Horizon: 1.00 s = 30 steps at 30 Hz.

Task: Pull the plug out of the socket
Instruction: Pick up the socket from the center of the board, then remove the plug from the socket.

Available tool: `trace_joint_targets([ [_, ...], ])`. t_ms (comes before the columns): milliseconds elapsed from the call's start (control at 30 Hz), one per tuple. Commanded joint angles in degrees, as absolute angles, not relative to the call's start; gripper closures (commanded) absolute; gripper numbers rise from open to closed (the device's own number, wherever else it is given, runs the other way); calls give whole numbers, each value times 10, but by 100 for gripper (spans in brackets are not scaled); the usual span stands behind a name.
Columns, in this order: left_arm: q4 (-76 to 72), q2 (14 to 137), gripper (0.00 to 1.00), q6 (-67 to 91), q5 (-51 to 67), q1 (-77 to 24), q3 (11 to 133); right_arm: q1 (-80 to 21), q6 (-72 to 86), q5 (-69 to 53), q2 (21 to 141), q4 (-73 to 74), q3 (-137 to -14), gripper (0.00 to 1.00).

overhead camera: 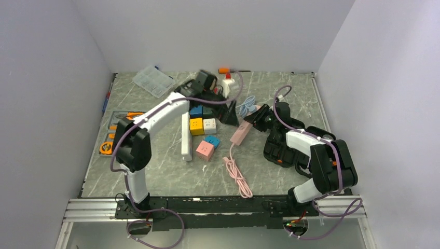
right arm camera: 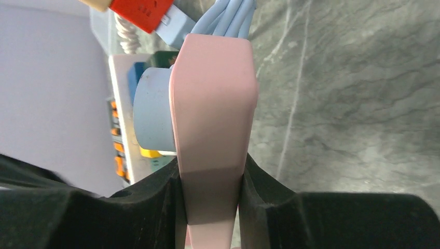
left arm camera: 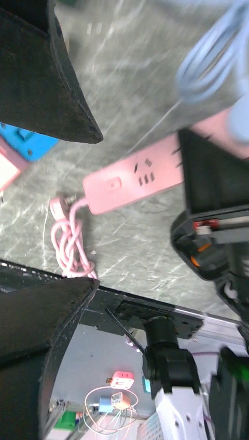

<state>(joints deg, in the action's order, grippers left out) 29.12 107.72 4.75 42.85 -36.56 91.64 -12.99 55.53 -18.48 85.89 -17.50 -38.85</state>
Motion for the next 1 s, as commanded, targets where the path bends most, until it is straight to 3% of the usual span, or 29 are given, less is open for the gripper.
trace_joint_targets([
  [0,390,1028,1,-97,541,-294,1018,-128,409,-215,823,-104,-427,100],
  [267,516,1119,1,-272,683,-235,1171,-128,317,-314,783,-82,-436,100],
  [533,370,1105,1,-274,716,-259,1081,-128,236,-390,738,-47,-502,100],
  [967,447,1142,1,-401,669,-305,1094,-177,165,-445,765,-17,-571,100],
])
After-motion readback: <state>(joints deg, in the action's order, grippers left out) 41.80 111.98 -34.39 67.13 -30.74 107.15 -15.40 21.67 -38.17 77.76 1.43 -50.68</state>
